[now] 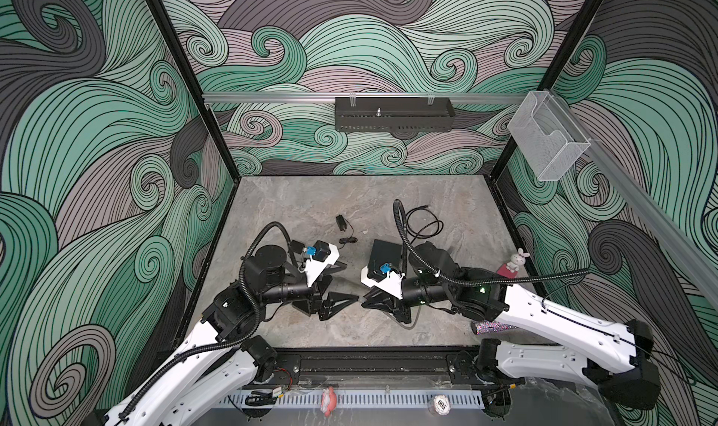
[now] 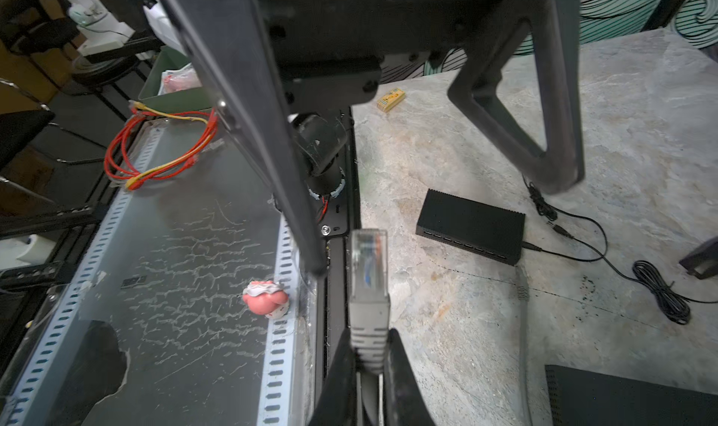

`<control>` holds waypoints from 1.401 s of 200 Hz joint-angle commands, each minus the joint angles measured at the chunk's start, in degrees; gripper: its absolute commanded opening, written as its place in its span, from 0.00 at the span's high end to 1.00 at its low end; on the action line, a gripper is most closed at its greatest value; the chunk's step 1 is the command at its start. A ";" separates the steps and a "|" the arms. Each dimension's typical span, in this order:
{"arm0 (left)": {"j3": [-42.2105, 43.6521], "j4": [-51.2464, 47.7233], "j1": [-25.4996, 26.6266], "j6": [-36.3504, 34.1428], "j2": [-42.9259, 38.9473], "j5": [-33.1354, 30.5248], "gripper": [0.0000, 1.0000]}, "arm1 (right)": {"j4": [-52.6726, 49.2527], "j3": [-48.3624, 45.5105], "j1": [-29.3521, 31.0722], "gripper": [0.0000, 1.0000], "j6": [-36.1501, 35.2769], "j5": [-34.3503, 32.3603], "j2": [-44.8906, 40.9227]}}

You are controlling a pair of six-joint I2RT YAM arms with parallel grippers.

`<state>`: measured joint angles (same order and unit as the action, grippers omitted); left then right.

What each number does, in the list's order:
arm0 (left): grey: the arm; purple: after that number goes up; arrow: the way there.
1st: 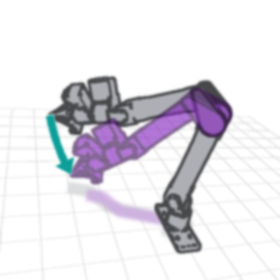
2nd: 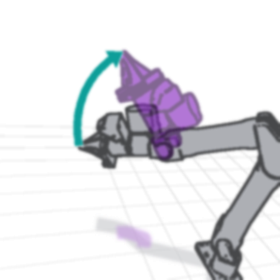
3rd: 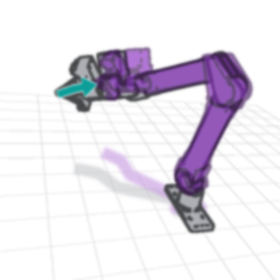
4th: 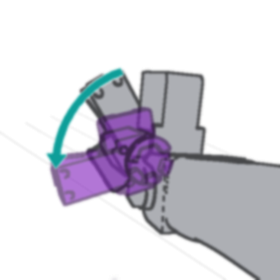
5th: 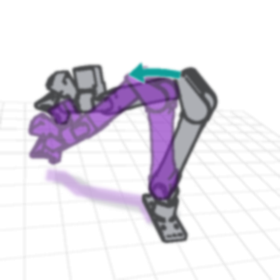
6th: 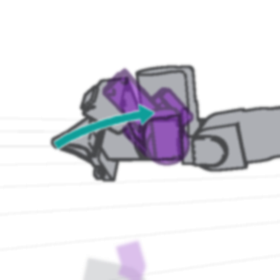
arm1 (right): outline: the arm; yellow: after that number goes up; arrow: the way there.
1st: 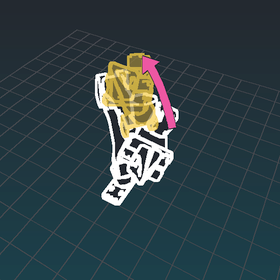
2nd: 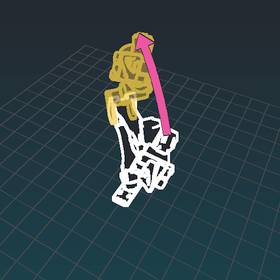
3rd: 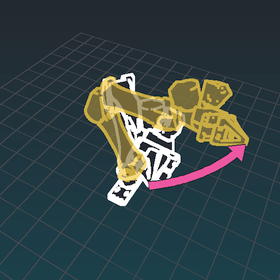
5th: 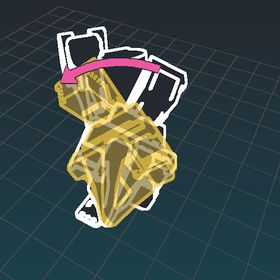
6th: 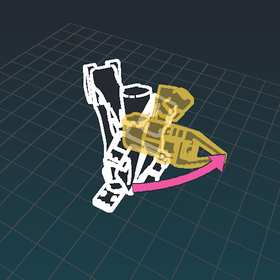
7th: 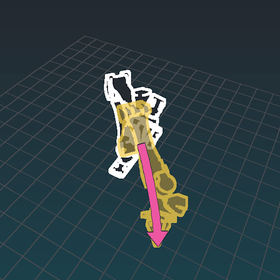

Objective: Insert the plug into the switch port

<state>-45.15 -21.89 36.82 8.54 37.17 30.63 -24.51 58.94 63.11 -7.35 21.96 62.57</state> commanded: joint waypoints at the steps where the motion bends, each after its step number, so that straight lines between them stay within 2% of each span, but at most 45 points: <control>1: 0.97 -4.80 -5.64 21.60 0.24 -20.88 0.08 | 0.19 -1.98 -0.01 1.00 0.29 -9.14 0.80; 27: 11.54 -4.70 -22.52 36.75 2.20 -13.20 0.15 | 2.36 -4.21 -0.35 1.00 1.83 -13.57 5.68; 37: 16.05 -1.37 -26.52 39.58 3.10 -10.10 0.18 | 3.56 -4.94 -0.33 1.00 2.78 -13.46 8.29; 46: 18.55 -0.17 -27.94 40.62 3.73 -11.29 0.29 | 5.15 -5.17 -0.37 1.00 3.65 -12.74 11.23; 61: 21.00 2.18 -28.12 38.46 3.84 -13.96 0.40 | 6.35 -4.68 -0.36 1.00 5.11 -11.73 16.36; 87: 21.50 0.24 -28.19 34.00 2.51 -21.68 0.42 | 6.17 -1.17 -0.30 1.00 6.27 -10.70 25.51; 113: 23.30 0.99 -28.18 30.27 1.33 -26.30 0.43 | 6.32 3.12 0.11 1.00 7.22 -10.70 33.58; 150: 25.85 5.92 -28.19 29.35 5.52 -26.38 0.48 | 5.56 9.60 1.78 1.00 9.23 -12.44 42.90; 193: 23.17 4.58 -28.20 28.81 12.23 -24.24 0.51 | 5.10 13.66 3.13 1.00 11.33 -14.72 48.68; 229: 23.81 6.67 -28.17 29.91 16.11 -21.18 0.59 | 4.79 15.59 4.46 1.00 12.53 -16.72 50.96; 280: 26.62 10.75 -28.18 31.48 16.11 -16.35 0.60 | 4.21 16.02 4.53 1.00 13.11 -19.11 51.12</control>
<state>-19.62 -13.93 9.04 38.76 53.41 10.74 -19.53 73.91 67.64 4.86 5.74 113.95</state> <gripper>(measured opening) 0.402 0.106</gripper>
